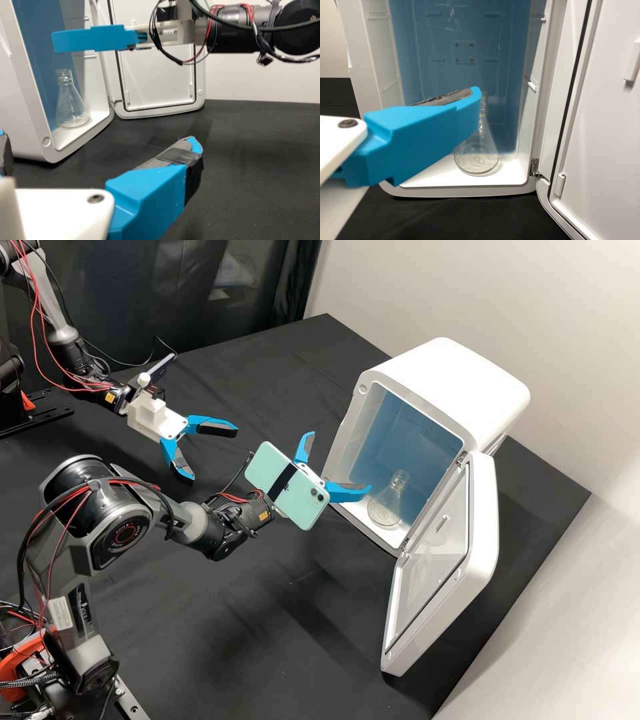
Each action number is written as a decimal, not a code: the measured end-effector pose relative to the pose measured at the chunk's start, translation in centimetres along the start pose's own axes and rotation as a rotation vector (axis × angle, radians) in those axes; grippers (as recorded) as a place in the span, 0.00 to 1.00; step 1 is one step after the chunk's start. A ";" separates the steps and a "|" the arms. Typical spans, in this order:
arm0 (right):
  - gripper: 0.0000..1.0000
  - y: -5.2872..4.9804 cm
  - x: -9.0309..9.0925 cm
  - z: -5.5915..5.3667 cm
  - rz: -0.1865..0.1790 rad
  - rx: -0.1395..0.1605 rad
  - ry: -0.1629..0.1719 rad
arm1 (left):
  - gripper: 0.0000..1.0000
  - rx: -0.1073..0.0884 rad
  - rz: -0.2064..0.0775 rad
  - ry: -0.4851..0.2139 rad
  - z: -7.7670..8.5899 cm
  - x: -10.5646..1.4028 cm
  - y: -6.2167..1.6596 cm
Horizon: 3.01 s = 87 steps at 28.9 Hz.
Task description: Take the flask out of the incubator
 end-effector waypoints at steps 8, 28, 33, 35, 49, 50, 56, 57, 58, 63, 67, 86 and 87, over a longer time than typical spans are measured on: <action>1.00 0.0 0.0 0.0 0.000 0.000 0.000 | 1.00 0.004 0.016 -0.011 0.2 -0.4 0.23; 1.00 -1.9 0.6 2.1 0.012 -0.076 0.007 | 1.00 0.016 0.013 -0.022 0.1 -0.6 0.27; 1.00 -2.7 1.0 3.3 -0.005 -0.072 -0.035 | 1.00 0.016 0.013 -0.022 0.1 -0.6 0.27; 1.00 -2.9 1.3 3.5 -0.008 -0.072 -0.039 | 1.00 0.015 0.013 -0.022 0.1 -0.6 0.27; 1.00 -3.8 4.2 5.7 -0.014 -0.066 -0.094 | 1.00 -0.004 0.013 -0.017 -0.1 -0.7 0.32; 1.00 -3.8 4.4 5.9 -0.017 -0.065 -0.105 | 1.00 -0.004 0.013 -0.017 -0.1 -0.7 0.32; 1.00 -4.0 5.1 7.8 -0.029 -0.064 -0.163 | 1.00 -0.004 0.013 -0.017 -0.1 -0.7 0.32; 1.00 -3.9 5.2 8.1 -0.028 -0.063 -0.173 | 1.00 -0.004 0.013 -0.017 -0.1 -0.7 0.32; 1.00 -3.9 5.2 8.4 -0.032 -0.063 -0.183 | 1.00 -0.004 0.013 -0.017 -0.1 -0.7 0.32; 1.00 -3.4 5.2 9.5 -0.026 -0.061 -0.221 | 1.00 -0.004 0.013 -0.017 -0.1 -0.7 0.32; 1.00 -2.9 5.9 9.5 -0.002 -0.061 -0.210 | 1.00 -0.004 0.013 -0.017 -0.1 -0.7 0.32; 1.00 -1.3 9.6 9.6 0.038 -0.039 -0.222 | 1.00 -0.005 0.015 -0.005 -0.5 -0.7 0.37; 1.00 -1.3 9.7 9.6 0.036 -0.038 -0.225 | 1.00 -0.005 0.015 -0.004 -0.5 -0.7 0.38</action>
